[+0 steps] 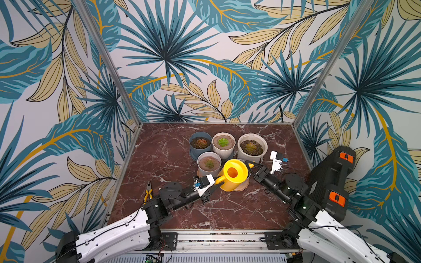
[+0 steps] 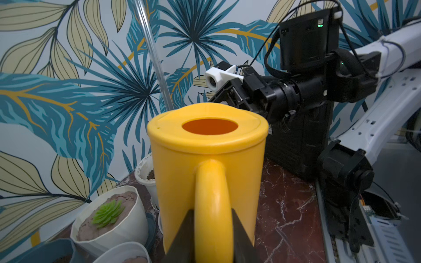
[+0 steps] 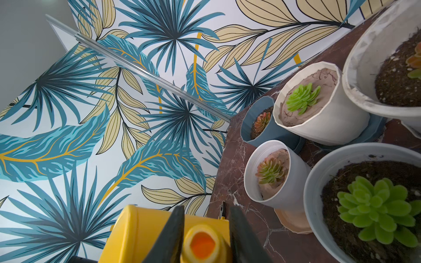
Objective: Water the succulent around the soil edge
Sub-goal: Pick up the watering can from the center of the board, then water the soil of the potted plant with water.
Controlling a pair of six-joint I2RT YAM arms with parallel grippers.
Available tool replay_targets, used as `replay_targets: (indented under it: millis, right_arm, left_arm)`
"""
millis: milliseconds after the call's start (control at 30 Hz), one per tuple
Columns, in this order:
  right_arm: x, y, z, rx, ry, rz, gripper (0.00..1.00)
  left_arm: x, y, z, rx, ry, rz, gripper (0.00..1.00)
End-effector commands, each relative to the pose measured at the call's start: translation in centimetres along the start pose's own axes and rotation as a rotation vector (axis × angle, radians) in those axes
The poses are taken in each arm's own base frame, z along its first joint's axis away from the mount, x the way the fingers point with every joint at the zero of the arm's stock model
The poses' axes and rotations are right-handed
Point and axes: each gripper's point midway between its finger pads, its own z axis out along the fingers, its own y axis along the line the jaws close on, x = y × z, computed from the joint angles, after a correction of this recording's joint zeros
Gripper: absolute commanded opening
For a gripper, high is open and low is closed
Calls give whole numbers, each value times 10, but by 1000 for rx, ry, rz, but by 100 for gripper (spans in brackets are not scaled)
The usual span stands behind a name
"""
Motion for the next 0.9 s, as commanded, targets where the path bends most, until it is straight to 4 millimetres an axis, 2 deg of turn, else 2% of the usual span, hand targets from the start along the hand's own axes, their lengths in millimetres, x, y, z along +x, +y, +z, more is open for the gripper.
replay_targets:
  millis: [0,67,167,233,300,500,533,633,733,800,867]
  right_arm:
    - [-3,19,-4,-78,-2,19,0]
    - [-2,15,-4,-45,3,-22,0]
    - [-7,12,-6,27,10,-188,32]
    - [-13,18,-10,64,26,-358,55]
    - [-22,26,-16,110,46,-508,70]
    - [-50,40,-36,179,-15,-729,92]
    - [-52,39,-36,184,-24,-753,99]
    - [-49,27,-33,199,-33,-822,99]
    - [-42,15,-26,194,-41,-851,100]
    - [-35,9,-22,171,-35,-881,99]
    - [-30,4,-21,157,-36,-903,99]
  left_arm:
    - [-1,-1,2,-2,-22,-19,0]
    - [-1,7,2,-47,-9,-41,0]
    - [0,16,-2,-100,5,-44,0]
    - [2,21,-6,-129,25,-41,0]
    - [4,25,-10,-148,57,-30,0]
    - [5,51,-39,-265,106,-55,0]
    - [4,56,-44,-283,111,-64,0]
    - [6,69,-60,-330,168,-83,0]
    - [21,82,-72,-383,249,-121,0]
    - [33,83,-77,-378,295,-169,0]
    - [35,84,-80,-378,300,-203,0]
